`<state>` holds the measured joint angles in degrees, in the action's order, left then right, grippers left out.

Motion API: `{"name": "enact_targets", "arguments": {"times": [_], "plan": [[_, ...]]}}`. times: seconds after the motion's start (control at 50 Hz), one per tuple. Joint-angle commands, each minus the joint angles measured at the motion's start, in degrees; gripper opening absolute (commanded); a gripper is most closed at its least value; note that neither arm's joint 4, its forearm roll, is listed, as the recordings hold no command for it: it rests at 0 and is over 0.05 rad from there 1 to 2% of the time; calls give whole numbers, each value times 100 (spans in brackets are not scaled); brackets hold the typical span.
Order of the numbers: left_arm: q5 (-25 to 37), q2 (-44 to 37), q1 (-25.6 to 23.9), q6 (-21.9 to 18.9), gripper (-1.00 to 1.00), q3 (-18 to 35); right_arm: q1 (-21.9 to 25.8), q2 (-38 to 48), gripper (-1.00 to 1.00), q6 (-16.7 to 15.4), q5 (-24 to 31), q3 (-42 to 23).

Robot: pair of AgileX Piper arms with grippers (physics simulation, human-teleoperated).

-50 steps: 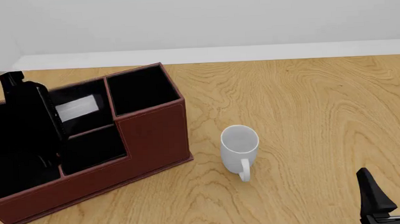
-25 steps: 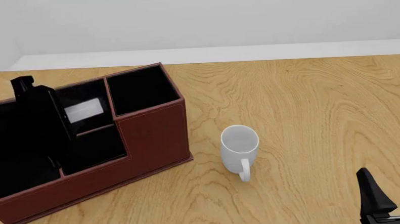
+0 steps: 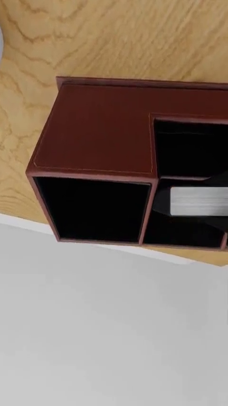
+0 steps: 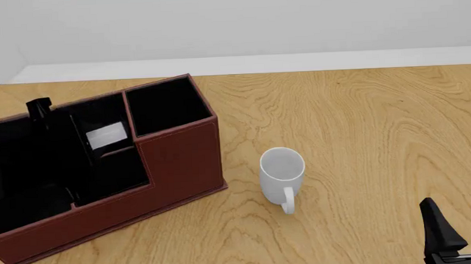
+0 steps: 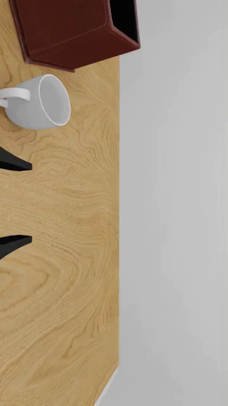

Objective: Pick up the book and place it in the front compartment of the caddy.

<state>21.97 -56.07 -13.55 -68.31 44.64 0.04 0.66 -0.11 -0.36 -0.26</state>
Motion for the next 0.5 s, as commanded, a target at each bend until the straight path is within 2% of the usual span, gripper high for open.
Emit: {"name": "enact_targets", "arguments": {"times": [0.02,0.14,0.2,0.26,0.5], "plan": [[-331,-152,79,-179,-100,-77,0,-1,100,0,0,0],[-484,-293,134,-209,-100,-124,0,-1,100,1,0,0],[-748,-475,307,-440,-100,-224,0,1,100,0,0,0],[-858,-495,308,-493,-100,-286,0,0,100,-1,0,0],[-1125,-778,401,-516,-100,-252,0,-1,100,-1,0,0]]}}
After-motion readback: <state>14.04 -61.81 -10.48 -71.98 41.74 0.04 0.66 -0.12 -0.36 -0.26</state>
